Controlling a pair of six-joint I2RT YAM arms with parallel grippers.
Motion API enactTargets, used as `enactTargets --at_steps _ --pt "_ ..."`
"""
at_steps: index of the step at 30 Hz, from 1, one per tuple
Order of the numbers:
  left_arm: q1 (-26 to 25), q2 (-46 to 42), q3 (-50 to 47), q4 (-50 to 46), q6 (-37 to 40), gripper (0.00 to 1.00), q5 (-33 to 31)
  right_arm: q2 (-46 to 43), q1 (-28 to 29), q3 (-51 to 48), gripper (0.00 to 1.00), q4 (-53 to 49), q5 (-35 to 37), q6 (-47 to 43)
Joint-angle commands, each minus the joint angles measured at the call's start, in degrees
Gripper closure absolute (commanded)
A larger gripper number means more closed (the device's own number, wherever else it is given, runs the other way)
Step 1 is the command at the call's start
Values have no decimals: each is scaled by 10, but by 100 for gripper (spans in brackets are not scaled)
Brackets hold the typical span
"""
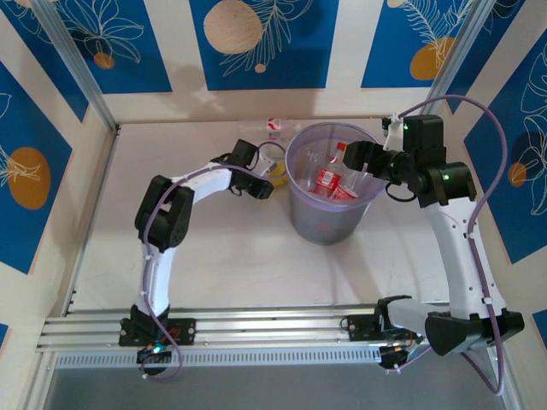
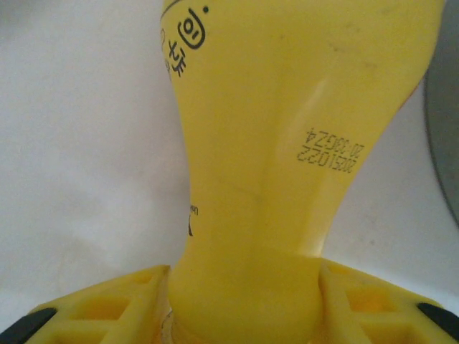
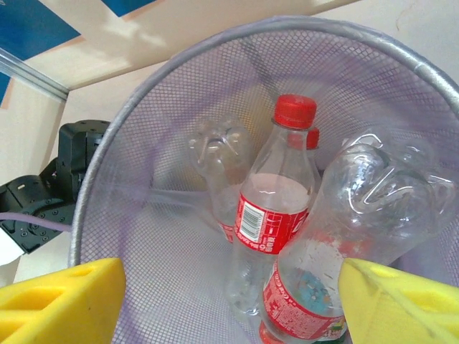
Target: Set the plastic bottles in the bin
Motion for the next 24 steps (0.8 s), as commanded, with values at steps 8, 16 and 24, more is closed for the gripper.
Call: enactTargets --at_steps 8,16,24 --pt "-9 -133 -99 78 -2 84 -21 -3 -4 10 22 14 -36 7" --pt "-3 -227 -198 150 -9 92 -50 14 -1 51 22 12 -43 -5" --pt "9 -325 -257 151 -72 100 -112 47 34 86 22 19 -38 -14"
